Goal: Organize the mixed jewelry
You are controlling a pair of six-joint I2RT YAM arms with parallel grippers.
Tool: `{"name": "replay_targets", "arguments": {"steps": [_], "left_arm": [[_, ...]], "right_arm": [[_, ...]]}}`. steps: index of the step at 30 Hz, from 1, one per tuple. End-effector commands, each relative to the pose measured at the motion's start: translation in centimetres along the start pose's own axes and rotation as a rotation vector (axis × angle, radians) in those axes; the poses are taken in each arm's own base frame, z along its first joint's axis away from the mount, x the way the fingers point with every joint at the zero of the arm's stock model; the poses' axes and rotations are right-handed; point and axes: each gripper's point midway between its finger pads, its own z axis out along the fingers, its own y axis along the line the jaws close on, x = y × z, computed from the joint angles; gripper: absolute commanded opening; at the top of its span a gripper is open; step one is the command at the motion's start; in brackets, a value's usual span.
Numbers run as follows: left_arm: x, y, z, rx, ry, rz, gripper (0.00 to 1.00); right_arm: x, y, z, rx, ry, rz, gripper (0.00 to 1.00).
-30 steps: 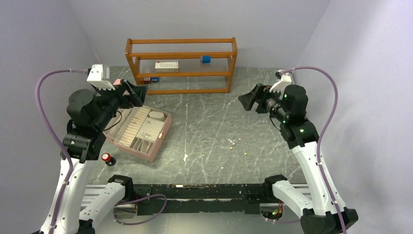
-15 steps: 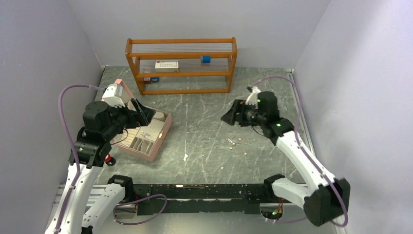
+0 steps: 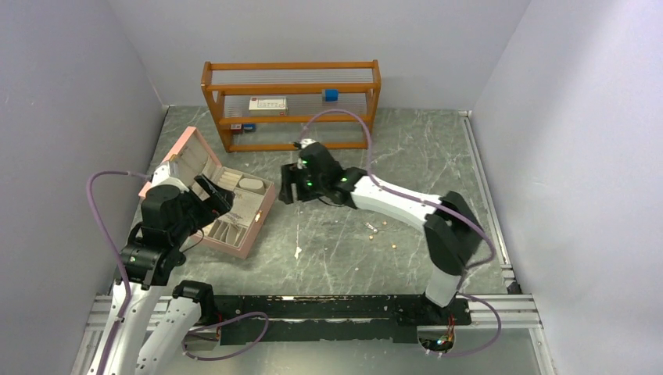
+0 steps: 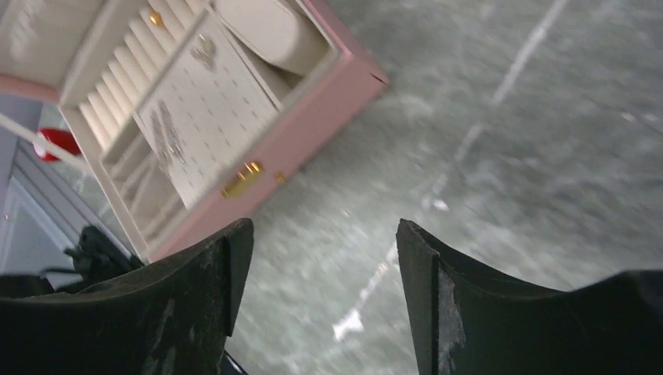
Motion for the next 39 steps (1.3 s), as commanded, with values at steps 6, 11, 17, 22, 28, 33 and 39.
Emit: {"name": "replay_targets", "arguments": {"steps": [6,11,17,22,28,33,39], "left_arm": [[-0.6,2.7,-0.5,-0.141,-0.047,-0.016,0.96],[-0.6,2.3,-0.3,-0.115,-0.04,0.011,0.96],[0.2,0.6,0.8,-0.009,-0.004,0.027,0.95],[0.1,0.7,0.8,-0.024,-0.002,0.034,0.95],[0.0,0.9,0.5,-0.033,-0.013,0.033,0.94],[0.1,0.3,0.7,0.0,-0.004,0.041,0.94],[0.1,0.0,0.8,0.021,-0.002,0.048,0.93]], "right_arm": [[-4.1,0.0,7.0,0.295,-0.18,0.114,0.6],[-3.9,0.2,8.7,0.281,-0.179,0.109,0.53],[-3.6,0.3,10.7,0.279,-0.165,0.099,0.54],[-3.1,0.4,11.1,0.276,-0.152,0.109,0.54],[-4.9,3.1,9.0,0.126,-0.226,0.1,0.18],[-5.8,3.8,8.4,0.088,-0.266,0.106,0.33],[-5.3,3.3,9.5,0.118,-0.246,0.106,0.45]]}}
